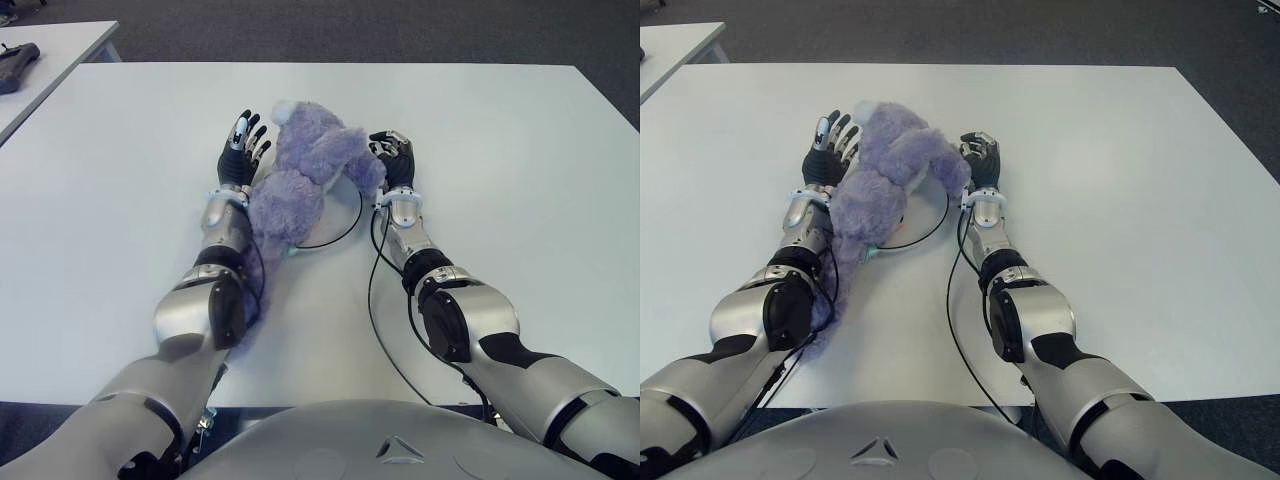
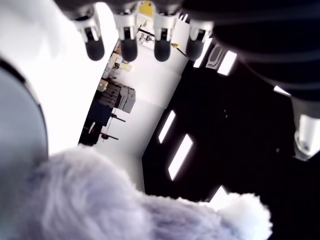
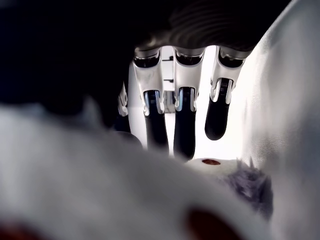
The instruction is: Put the doll into the plate.
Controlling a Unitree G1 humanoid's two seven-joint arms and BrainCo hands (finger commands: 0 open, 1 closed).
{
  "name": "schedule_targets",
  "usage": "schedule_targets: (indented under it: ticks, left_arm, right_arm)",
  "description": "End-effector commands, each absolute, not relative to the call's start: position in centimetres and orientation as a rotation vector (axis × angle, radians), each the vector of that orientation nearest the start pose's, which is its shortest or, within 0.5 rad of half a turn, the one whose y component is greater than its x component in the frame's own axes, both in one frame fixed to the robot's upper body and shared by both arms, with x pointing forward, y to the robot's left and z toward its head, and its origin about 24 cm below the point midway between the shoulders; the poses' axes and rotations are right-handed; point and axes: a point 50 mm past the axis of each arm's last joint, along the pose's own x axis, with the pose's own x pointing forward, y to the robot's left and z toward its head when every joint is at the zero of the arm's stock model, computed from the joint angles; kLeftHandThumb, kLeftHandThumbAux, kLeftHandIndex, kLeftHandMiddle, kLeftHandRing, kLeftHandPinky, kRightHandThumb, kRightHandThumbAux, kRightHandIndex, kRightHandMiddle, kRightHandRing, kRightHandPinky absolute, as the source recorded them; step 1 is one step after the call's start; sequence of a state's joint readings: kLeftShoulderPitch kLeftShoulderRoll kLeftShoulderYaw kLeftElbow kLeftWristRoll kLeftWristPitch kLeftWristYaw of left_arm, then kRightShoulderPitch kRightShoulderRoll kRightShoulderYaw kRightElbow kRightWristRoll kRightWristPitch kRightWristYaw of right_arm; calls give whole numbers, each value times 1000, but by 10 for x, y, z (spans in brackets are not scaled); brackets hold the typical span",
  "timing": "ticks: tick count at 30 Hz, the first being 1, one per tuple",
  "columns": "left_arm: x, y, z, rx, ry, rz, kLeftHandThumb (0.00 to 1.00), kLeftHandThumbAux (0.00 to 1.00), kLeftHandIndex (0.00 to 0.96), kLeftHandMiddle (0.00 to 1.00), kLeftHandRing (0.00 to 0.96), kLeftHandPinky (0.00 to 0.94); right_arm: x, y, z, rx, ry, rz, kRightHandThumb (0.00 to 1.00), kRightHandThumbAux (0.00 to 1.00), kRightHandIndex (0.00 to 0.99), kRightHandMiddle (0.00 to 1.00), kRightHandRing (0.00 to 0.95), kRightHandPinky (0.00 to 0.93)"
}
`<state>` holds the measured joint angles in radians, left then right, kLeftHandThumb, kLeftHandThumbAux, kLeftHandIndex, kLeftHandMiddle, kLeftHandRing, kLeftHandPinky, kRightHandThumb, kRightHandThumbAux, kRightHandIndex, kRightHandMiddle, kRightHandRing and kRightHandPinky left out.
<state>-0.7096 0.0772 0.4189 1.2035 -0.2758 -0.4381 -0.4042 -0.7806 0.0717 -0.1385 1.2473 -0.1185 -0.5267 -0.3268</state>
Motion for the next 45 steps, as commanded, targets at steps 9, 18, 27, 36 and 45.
schedule_targets:
  ticks: [9, 18, 27, 36, 45]
  left_arm:
    - [277, 143, -64, -315, 300, 37, 0, 404, 0, 0, 0, 0]
    - [265, 127, -72, -268, 307, 31, 0, 398, 0, 0, 0, 0]
    - [248, 127, -82, -279, 326, 46, 0, 400, 0, 0, 0, 0]
    - [235, 136, -91, -284, 351, 77, 0, 408, 0, 0, 0, 0]
    - [221, 162, -95, -200, 332, 192, 0, 420, 0, 0, 0, 0]
  right_arm:
    - [287, -93, -57, -29, 389, -135, 683, 743, 408, 351, 341, 290]
    - [285, -91, -58, -30, 387, -142, 683, 743, 410, 361, 353, 303]
    - [284, -89, -58, -26, 383, -139, 681, 745, 407, 354, 358, 303]
    - [283, -88, -58, -28, 374, -129, 684, 745, 406, 355, 355, 288]
    - [282, -86, -58, -16, 362, -122, 685, 744, 405, 360, 353, 288]
